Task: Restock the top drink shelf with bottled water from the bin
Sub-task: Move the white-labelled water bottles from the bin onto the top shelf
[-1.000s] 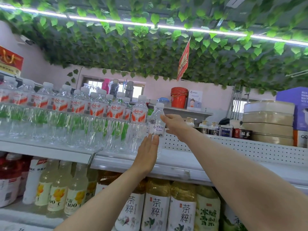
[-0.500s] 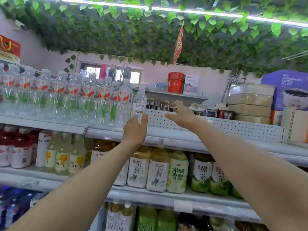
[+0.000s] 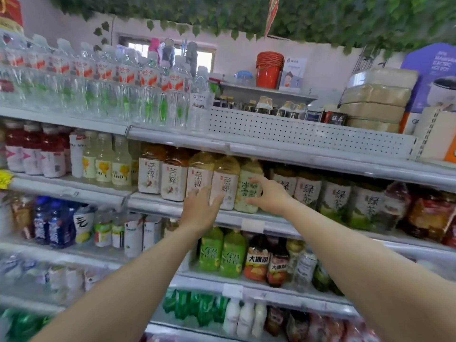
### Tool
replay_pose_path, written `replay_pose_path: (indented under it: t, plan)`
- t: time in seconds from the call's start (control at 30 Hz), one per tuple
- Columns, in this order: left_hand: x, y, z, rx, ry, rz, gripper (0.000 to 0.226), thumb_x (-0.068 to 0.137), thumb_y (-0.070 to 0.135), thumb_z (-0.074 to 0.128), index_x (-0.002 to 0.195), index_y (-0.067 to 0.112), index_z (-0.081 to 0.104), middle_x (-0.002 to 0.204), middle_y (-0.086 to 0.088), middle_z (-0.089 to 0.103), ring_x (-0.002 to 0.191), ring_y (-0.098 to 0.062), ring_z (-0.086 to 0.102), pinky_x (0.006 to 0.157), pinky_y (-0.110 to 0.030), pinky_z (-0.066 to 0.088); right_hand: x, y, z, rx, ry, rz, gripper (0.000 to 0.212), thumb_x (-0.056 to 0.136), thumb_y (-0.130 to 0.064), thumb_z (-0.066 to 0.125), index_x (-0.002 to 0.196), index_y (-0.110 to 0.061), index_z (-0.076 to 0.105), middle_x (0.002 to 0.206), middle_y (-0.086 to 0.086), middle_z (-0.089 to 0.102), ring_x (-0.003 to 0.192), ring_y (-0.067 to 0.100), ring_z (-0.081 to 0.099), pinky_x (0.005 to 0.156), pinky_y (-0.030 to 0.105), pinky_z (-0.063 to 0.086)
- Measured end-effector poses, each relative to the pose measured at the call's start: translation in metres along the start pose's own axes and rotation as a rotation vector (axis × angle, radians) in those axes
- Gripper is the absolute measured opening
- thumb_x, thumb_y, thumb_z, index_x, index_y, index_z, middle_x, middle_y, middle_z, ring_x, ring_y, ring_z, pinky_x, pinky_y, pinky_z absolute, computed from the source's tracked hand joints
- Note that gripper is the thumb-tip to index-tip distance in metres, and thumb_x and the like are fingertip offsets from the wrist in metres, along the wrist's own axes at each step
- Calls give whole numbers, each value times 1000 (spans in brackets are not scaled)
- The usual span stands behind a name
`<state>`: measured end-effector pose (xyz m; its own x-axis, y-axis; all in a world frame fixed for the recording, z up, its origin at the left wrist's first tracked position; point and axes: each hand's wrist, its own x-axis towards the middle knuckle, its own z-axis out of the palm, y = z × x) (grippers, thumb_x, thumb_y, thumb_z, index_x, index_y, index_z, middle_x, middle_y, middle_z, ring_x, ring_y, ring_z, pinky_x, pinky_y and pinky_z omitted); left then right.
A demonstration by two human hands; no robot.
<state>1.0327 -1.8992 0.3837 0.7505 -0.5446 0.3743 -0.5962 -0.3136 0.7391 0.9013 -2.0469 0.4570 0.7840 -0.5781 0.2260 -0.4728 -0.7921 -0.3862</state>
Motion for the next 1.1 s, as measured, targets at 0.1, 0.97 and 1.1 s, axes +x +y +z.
replay_pose_path:
  t: [0.1,0.97,1.1]
  plan:
    - [-29,-40,30,44,-64,-85,61,96,56,51,149,27,41,155,-13,35,142,-33,32,112,-48,35,-15,24,45,19,-82,40,66,90,-36,74,148,-26,44,148,11,50,124,30,57,88,33,47]
    - [-280,-411,192,325,-677,-713,63,96,63,42,153,38,34,166,-8,13,153,-26,10,121,-48,12,-108,163,500,377,-769,821,50,91,-32,76,117,10,65,101,22,64,87,25,57,78,34,44]
    - [-288,-415,196,401,-700,-682,66,94,71,30,152,41,33,167,-2,3,153,-21,1,122,-46,6,-103,159,533,303,-825,808,33,89,-47,73,88,-16,61,91,1,59,87,23,60,60,26,39]
